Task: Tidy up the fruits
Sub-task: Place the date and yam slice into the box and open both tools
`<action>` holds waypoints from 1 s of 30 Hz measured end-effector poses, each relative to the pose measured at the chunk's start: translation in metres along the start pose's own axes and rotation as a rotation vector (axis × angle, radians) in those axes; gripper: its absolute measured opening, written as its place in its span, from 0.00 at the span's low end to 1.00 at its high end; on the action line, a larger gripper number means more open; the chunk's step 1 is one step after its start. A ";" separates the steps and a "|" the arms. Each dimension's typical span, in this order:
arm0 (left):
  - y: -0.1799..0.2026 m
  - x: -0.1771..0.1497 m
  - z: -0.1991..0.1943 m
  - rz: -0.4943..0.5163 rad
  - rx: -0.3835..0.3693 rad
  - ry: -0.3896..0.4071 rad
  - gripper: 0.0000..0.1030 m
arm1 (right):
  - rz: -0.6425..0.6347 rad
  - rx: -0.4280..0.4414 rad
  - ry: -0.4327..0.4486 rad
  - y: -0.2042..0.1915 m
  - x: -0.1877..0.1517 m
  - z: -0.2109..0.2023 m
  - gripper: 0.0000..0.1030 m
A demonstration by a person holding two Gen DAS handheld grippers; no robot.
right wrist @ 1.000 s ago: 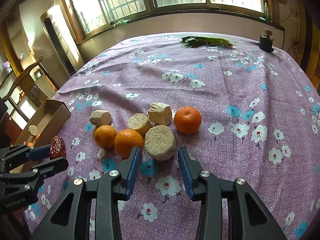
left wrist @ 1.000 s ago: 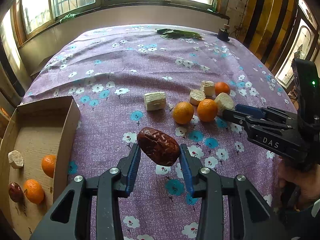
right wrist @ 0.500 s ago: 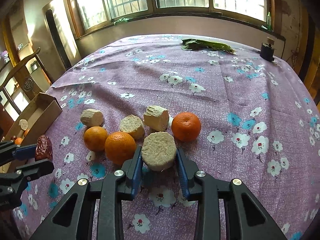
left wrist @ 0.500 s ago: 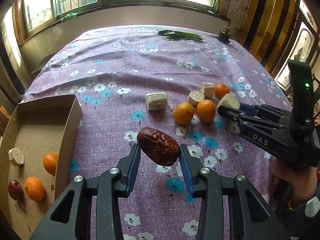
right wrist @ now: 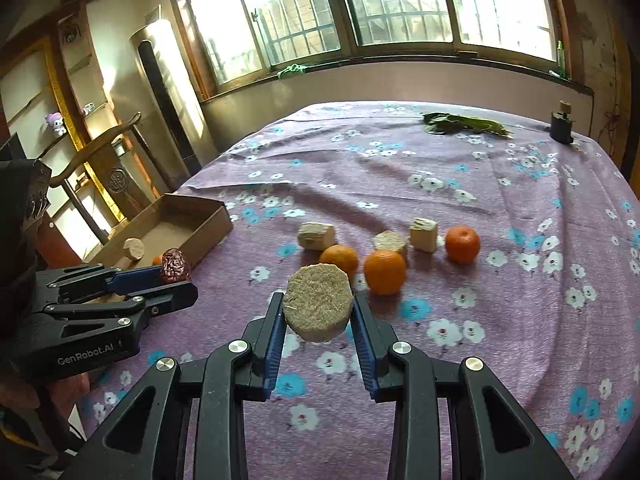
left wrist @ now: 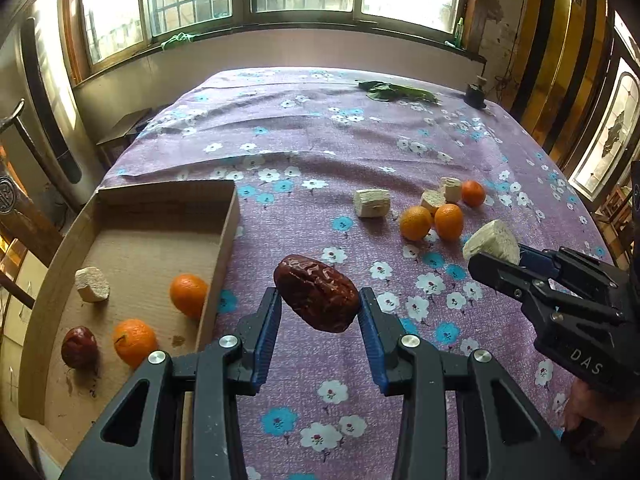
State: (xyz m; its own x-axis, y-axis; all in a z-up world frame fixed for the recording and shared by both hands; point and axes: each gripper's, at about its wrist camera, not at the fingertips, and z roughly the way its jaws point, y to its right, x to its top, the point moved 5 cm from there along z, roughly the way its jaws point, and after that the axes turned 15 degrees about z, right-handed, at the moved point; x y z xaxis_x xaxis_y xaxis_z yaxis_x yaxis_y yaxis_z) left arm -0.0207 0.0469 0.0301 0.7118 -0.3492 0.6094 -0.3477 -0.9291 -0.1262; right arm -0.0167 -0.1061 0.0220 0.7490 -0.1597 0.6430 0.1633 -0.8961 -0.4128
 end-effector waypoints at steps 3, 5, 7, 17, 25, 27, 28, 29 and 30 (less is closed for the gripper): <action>-0.017 -0.009 -0.010 -0.018 0.026 0.003 0.37 | -0.020 0.030 -0.008 -0.020 -0.004 0.004 0.34; -0.029 -0.017 -0.016 -0.031 0.041 0.002 0.37 | -0.032 0.054 -0.018 -0.035 -0.006 0.008 0.34; -0.041 -0.025 -0.022 -0.049 0.060 0.002 0.37 | -0.053 0.070 -0.027 -0.050 -0.010 0.012 0.34; -0.096 -0.065 -0.039 -0.134 0.105 -0.020 0.37 | -0.162 0.130 -0.086 -0.119 -0.019 0.044 0.35; -0.122 -0.091 -0.032 -0.192 0.076 -0.072 0.37 | -0.226 0.163 -0.127 -0.163 -0.005 0.087 0.35; -0.122 -0.094 -0.029 -0.202 0.054 -0.079 0.37 | -0.246 0.160 -0.143 -0.172 0.000 0.104 0.35; -0.121 -0.095 -0.028 -0.203 0.045 -0.082 0.37 | -0.257 0.153 -0.155 -0.175 0.002 0.114 0.35; -0.121 -0.096 -0.026 -0.201 0.042 -0.088 0.37 | -0.267 0.147 -0.168 -0.178 0.002 0.124 0.34; -0.121 -0.098 -0.024 -0.200 0.042 -0.093 0.37 | -0.274 0.142 -0.185 -0.180 0.002 0.135 0.34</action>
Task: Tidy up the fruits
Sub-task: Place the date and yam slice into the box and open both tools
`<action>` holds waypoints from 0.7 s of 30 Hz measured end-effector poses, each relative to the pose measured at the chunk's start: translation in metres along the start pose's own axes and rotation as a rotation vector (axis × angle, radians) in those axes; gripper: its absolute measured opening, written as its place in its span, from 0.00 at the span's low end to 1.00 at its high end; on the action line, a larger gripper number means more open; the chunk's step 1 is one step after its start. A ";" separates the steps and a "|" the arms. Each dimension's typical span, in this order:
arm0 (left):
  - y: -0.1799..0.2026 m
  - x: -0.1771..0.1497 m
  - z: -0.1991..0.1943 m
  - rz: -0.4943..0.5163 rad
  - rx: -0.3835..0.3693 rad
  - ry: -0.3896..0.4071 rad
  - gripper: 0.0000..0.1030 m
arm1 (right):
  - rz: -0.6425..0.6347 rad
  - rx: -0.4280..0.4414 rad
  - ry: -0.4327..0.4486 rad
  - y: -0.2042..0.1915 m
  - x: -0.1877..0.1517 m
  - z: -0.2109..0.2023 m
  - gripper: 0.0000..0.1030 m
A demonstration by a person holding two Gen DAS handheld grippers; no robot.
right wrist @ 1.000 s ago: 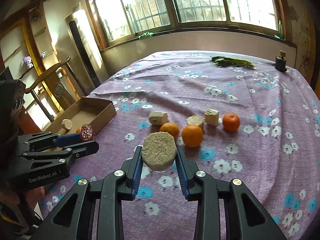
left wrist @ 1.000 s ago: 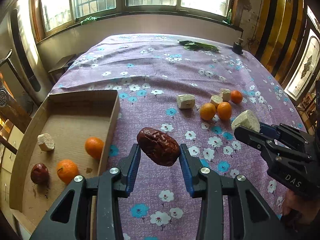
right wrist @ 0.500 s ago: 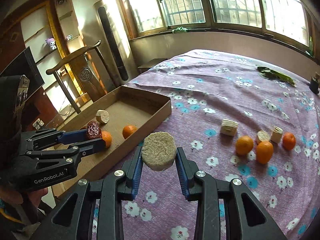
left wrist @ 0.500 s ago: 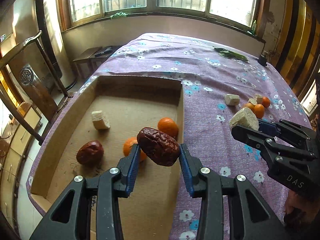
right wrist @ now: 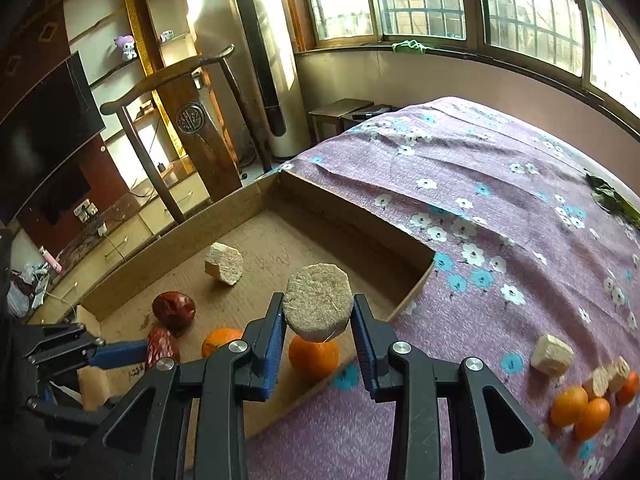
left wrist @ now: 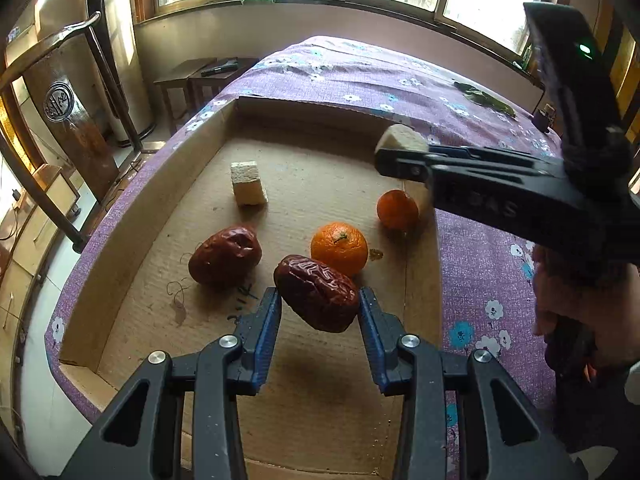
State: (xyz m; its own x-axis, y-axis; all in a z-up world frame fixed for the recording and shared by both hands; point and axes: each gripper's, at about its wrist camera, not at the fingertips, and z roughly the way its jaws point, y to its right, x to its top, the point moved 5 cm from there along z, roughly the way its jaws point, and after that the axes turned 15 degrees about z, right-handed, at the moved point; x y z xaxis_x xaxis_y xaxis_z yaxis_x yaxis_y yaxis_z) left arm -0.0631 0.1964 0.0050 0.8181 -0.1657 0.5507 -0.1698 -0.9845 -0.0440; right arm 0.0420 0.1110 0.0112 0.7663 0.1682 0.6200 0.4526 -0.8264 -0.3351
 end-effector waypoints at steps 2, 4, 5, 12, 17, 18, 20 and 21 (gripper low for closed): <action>-0.002 -0.002 0.003 -0.006 -0.004 -0.011 0.37 | -0.006 -0.007 -0.034 -0.001 0.003 0.019 0.34; -0.004 -0.003 0.007 -0.006 0.001 -0.019 0.37 | -0.015 -0.011 -0.064 -0.002 0.005 0.035 0.34; -0.004 -0.003 0.009 -0.007 0.004 -0.023 0.37 | -0.022 -0.015 -0.078 -0.003 0.004 0.042 0.34; -0.001 -0.004 0.015 -0.012 0.037 -0.024 0.57 | -0.031 -0.003 -0.092 -0.007 0.003 0.054 0.37; 0.000 -0.003 0.009 -0.027 0.050 -0.006 0.72 | 0.020 0.032 -0.026 -0.003 0.003 0.021 0.52; 0.001 -0.001 0.008 -0.030 0.060 0.002 0.72 | 0.027 0.030 -0.009 -0.001 0.002 0.012 0.52; 0.004 0.002 0.002 -0.032 0.067 0.025 0.73 | 0.042 0.023 0.026 0.005 -0.002 -0.008 0.52; 0.008 0.004 -0.001 -0.029 0.068 0.036 0.74 | 0.051 0.018 0.045 0.009 -0.005 -0.020 0.54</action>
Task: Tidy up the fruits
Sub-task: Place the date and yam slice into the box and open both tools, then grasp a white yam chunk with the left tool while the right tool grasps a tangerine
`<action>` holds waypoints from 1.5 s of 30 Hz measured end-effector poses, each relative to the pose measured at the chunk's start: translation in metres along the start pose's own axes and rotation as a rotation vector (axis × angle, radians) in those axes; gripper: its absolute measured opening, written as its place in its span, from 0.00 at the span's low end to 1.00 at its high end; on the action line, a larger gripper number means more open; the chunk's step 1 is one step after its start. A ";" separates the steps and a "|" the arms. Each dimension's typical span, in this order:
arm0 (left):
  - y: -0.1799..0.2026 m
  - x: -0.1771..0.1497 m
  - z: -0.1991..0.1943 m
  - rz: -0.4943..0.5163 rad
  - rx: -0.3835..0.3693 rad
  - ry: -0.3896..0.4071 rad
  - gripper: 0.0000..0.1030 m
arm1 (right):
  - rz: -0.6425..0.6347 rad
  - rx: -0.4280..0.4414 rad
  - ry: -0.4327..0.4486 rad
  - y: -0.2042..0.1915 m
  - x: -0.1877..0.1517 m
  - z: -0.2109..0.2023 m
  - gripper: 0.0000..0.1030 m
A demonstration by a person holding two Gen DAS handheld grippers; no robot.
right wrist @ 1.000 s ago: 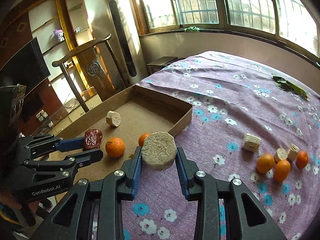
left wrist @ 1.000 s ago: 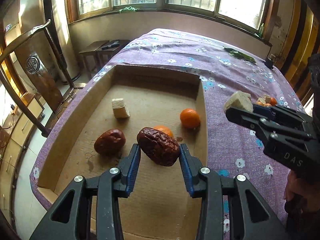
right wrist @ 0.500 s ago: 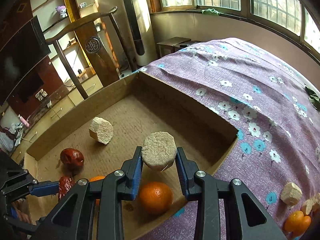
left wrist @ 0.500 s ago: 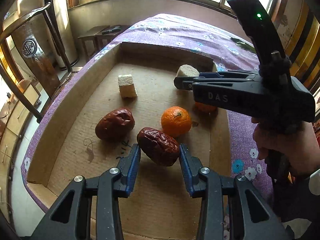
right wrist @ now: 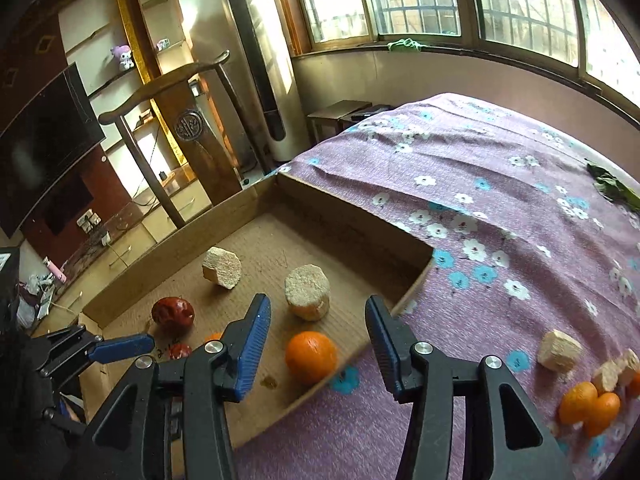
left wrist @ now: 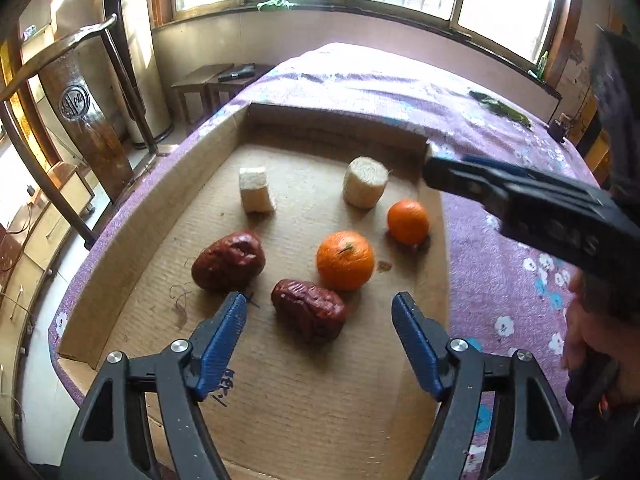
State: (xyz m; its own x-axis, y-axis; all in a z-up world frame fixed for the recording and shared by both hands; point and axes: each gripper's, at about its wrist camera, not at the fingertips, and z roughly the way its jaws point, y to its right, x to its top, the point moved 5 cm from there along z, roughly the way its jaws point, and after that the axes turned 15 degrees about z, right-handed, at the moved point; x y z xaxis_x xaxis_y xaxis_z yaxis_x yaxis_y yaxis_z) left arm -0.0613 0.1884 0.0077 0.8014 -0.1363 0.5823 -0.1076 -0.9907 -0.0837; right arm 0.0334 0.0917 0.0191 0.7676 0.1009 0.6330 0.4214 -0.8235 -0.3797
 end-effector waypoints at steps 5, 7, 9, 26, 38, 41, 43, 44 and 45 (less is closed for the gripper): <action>0.025 0.013 -0.011 0.027 -0.008 0.046 0.77 | 0.064 -0.050 0.079 0.031 -0.013 -0.052 0.62; 0.039 0.019 -0.013 0.038 -0.021 0.055 0.78 | 0.078 -0.085 0.097 0.045 -0.020 -0.069 0.63; 0.055 0.024 -0.014 0.052 -0.040 0.060 0.78 | 0.096 -0.116 0.107 0.060 -0.028 -0.083 0.63; 0.130 0.076 0.016 0.112 -0.142 0.013 0.81 | 0.286 -0.253 0.146 0.174 -0.073 -0.153 0.65; 0.161 0.142 0.079 0.038 -0.216 -0.078 0.81 | 0.290 -0.222 0.142 0.187 -0.064 -0.144 0.65; 0.173 0.150 0.095 0.051 -0.233 -0.107 0.81 | 0.292 -0.215 0.144 0.191 -0.061 -0.143 0.65; 0.179 0.151 0.103 0.066 -0.227 -0.115 0.81 | 0.296 -0.211 0.142 0.194 -0.059 -0.142 0.65; 0.181 0.151 0.107 0.072 -0.223 -0.120 0.81 | 0.298 -0.211 0.141 0.196 -0.059 -0.141 0.65; 0.183 0.151 0.111 0.070 -0.225 -0.125 0.81 | 0.301 -0.212 0.140 0.198 -0.058 -0.141 0.65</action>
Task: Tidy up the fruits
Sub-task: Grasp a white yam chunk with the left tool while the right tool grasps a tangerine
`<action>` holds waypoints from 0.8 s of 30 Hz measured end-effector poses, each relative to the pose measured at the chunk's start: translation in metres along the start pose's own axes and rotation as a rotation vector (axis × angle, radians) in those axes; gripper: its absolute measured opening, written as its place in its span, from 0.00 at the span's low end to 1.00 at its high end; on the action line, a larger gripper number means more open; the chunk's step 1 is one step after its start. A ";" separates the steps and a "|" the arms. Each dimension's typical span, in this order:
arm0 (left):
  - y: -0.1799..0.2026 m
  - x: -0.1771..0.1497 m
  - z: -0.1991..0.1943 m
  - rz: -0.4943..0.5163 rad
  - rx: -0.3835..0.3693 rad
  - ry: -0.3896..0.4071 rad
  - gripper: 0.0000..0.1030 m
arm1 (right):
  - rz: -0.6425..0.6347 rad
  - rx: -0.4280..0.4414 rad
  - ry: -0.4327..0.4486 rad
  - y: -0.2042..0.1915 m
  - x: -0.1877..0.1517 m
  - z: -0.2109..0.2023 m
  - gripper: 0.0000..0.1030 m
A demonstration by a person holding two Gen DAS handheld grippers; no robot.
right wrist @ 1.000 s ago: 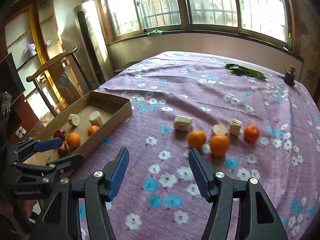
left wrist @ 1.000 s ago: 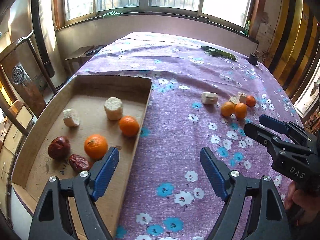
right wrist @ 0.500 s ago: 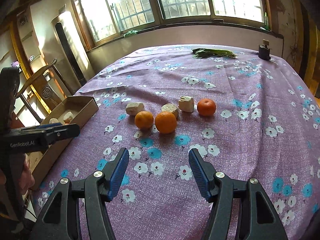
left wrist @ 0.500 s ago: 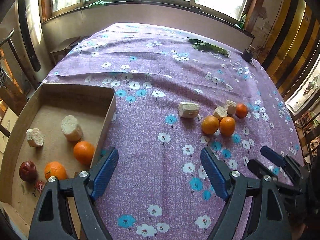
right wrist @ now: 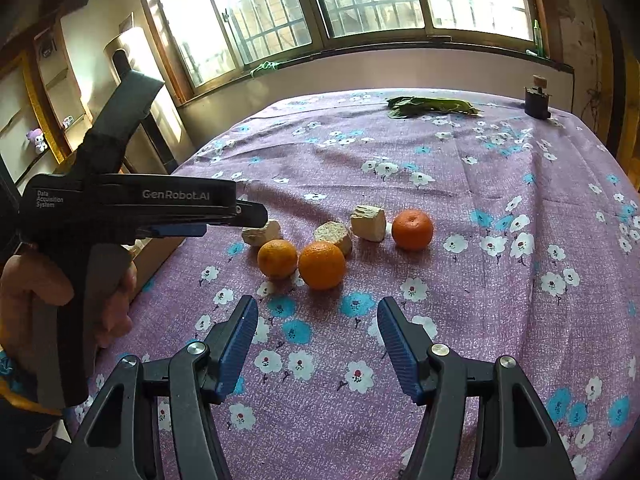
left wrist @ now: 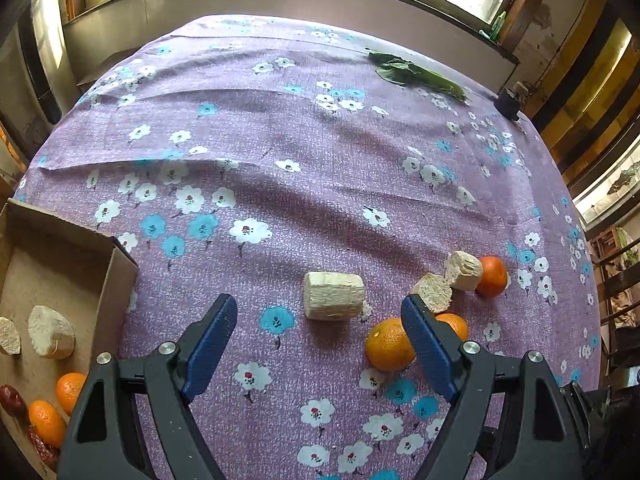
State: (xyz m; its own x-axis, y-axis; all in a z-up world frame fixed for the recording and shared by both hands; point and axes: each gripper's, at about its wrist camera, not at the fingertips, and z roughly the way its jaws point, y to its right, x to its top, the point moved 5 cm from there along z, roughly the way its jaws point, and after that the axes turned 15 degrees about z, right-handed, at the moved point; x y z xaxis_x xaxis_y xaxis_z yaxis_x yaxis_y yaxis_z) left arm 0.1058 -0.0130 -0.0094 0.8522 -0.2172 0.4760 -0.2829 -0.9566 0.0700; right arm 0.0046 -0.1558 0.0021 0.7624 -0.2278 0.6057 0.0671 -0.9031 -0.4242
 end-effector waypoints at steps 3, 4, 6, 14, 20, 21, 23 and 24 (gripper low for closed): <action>0.002 0.000 0.012 0.005 -0.005 -0.018 0.81 | 0.013 0.002 -0.005 0.004 0.002 0.004 0.65; 0.002 0.000 0.015 0.007 -0.005 -0.019 0.79 | 0.016 0.002 -0.006 0.006 0.002 0.004 0.65; 0.001 -0.001 0.020 0.014 -0.004 -0.027 0.59 | 0.016 0.001 -0.013 0.007 0.002 0.007 0.65; -0.005 -0.001 0.014 0.014 -0.026 -0.010 0.29 | -0.029 -0.008 -0.043 -0.001 0.002 0.024 0.65; -0.002 -0.010 0.003 0.042 0.010 0.003 0.29 | -0.081 -0.046 -0.069 -0.004 0.010 0.048 0.60; -0.001 -0.011 -0.001 0.052 0.018 0.008 0.29 | -0.085 -0.051 -0.072 -0.004 0.012 0.052 0.54; 0.002 -0.013 -0.006 0.068 0.030 0.013 0.29 | -0.090 -0.046 -0.085 -0.003 0.014 0.060 0.42; 0.002 -0.014 -0.009 0.074 0.039 0.016 0.29 | -0.088 -0.026 -0.091 -0.004 0.015 0.062 0.37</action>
State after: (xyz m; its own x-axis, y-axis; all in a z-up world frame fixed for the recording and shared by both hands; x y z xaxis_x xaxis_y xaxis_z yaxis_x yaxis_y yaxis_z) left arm 0.0896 -0.0106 -0.0081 0.8223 -0.2847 0.4928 -0.3271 -0.9450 0.0000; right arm 0.0562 -0.1329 -0.0287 0.8095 -0.1147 0.5758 0.1201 -0.9276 -0.3536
